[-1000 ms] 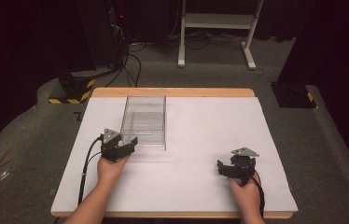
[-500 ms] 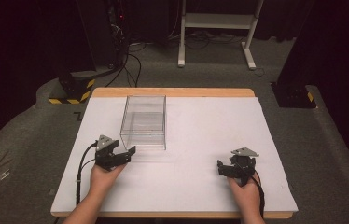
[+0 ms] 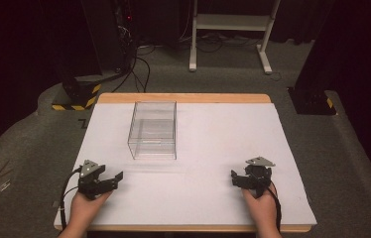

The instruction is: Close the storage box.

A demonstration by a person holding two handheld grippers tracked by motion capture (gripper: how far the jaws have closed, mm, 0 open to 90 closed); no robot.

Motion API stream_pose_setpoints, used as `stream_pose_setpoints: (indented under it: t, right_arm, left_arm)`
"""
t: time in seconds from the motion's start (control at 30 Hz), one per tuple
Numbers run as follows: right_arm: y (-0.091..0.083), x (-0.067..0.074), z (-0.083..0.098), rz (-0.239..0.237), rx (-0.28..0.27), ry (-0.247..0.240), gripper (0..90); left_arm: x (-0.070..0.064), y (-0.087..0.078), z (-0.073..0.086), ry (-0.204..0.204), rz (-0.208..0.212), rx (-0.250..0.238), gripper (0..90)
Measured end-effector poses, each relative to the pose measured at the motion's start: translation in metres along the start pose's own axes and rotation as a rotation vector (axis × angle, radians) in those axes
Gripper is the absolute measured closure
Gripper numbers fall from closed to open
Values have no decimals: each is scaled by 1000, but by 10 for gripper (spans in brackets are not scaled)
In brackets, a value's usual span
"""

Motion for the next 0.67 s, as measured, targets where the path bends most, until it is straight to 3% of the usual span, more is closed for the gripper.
stream_pose_setpoints:
  t: [0.2,0.23,0.3,0.67]
  right_arm:
    - [0,0,0,0,0,0,112]
    - [0,0,0,0,0,0,112]
    - [0,0,0,-1,-1,0,112]
    - [0,0,0,2,-3,-6,113]
  left_arm:
    - [4,-2,10,21,-30,34,208]
    - [4,1,13,40,-40,55,208]
    - [0,8,15,115,-80,103,193]
    - [-2,9,14,108,-52,101,168]
Point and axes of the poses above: each handheld gripper's, and its own axes: y roughly forward along the jaws, z roughly out of its underside, x roughly to its left, the point moved 8 cm from there along y, roughly forward along the jaws, and after that the axes turned 1 degree about -y, right-handed, at the moved point
